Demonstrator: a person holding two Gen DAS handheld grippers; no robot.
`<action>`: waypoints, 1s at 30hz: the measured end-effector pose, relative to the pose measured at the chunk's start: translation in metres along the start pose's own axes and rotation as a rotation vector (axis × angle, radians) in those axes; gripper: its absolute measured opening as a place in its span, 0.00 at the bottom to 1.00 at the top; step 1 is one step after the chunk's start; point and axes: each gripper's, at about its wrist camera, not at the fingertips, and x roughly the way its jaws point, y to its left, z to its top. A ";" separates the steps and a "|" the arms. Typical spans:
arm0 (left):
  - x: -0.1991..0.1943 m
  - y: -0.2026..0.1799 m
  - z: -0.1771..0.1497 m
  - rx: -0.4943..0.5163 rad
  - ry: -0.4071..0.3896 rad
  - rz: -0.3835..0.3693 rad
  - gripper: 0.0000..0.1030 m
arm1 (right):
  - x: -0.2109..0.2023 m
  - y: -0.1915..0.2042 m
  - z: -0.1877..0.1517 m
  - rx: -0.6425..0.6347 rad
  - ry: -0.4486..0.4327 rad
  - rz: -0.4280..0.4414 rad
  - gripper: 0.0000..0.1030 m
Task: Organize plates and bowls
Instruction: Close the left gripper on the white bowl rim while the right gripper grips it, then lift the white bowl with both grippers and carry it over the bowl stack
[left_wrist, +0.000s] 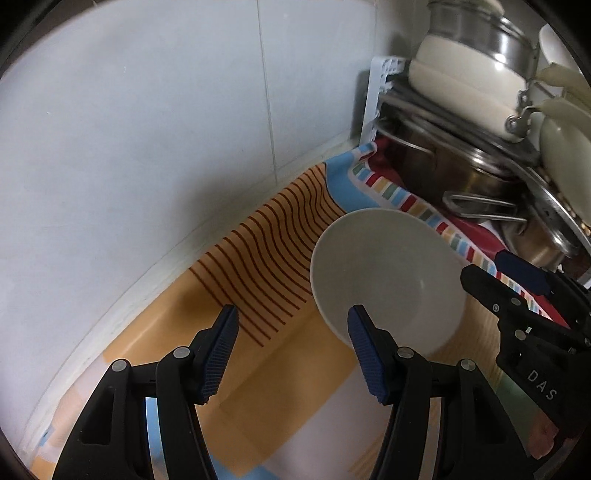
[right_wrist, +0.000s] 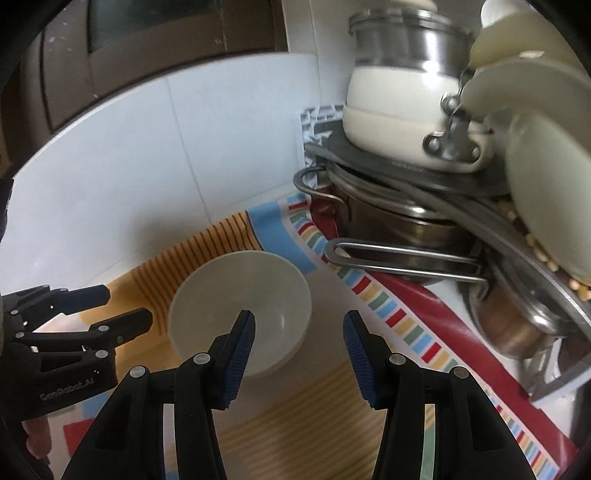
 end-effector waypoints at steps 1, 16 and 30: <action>0.005 0.000 0.001 -0.002 0.008 -0.003 0.58 | 0.005 -0.001 0.000 0.005 0.007 0.002 0.50; 0.052 -0.001 0.014 -0.020 0.081 -0.018 0.38 | 0.055 -0.007 -0.004 0.034 0.090 0.024 0.37; 0.059 -0.013 0.017 0.001 0.109 -0.034 0.12 | 0.069 -0.004 -0.005 0.038 0.106 0.039 0.17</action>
